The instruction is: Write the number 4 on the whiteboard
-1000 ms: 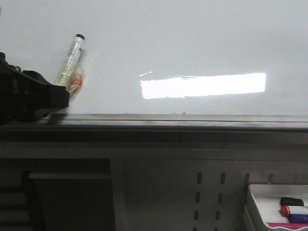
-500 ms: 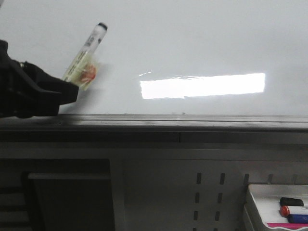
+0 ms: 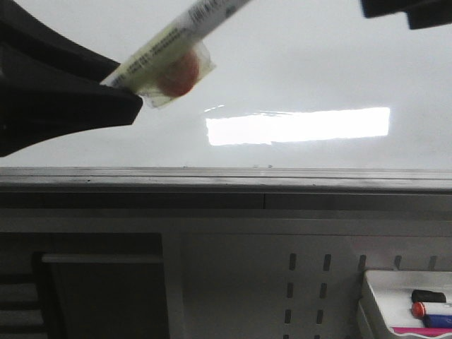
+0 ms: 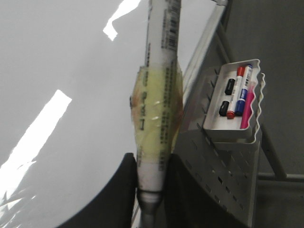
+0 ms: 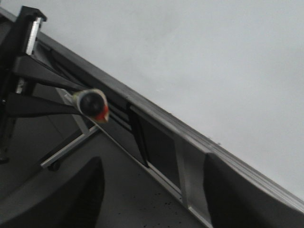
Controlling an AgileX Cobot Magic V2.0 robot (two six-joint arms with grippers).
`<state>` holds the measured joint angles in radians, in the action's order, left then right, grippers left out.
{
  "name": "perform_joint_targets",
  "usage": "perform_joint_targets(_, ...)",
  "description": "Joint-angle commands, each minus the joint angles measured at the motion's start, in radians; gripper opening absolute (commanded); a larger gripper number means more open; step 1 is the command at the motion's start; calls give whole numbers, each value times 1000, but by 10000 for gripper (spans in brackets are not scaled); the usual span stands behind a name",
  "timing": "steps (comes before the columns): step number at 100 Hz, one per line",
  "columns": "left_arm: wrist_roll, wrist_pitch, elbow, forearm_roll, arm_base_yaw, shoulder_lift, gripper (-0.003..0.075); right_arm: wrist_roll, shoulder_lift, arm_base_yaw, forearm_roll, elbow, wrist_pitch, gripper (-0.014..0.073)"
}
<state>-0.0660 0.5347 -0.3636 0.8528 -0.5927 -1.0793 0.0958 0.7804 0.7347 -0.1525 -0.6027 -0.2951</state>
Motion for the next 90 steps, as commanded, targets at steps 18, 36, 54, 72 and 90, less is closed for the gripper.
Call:
perform_joint_targets(18, -9, 98, -23, 14, -2, 19, -20, 14, 148, 130, 3, -114, 124, 397)
perform_joint_targets(36, -9, 109, -19, 14, -2, 19, -20, 14, 214, 147, 3, -116, 243, 396)
perform_joint_targets(54, -9, 109, -19, 14, -2, 19, -20, 12, 252, 147, 0, -116, 259, 293)
perform_joint_targets(72, -9, 109, -19, 14, -2, 19, -20, 10, 252, 147, -1, -116, 295, 33)
perform_joint_targets(90, -11, 115, -19, 9, -2, 19, 2, 3, 252, 147, -6, -116, 279, -66)
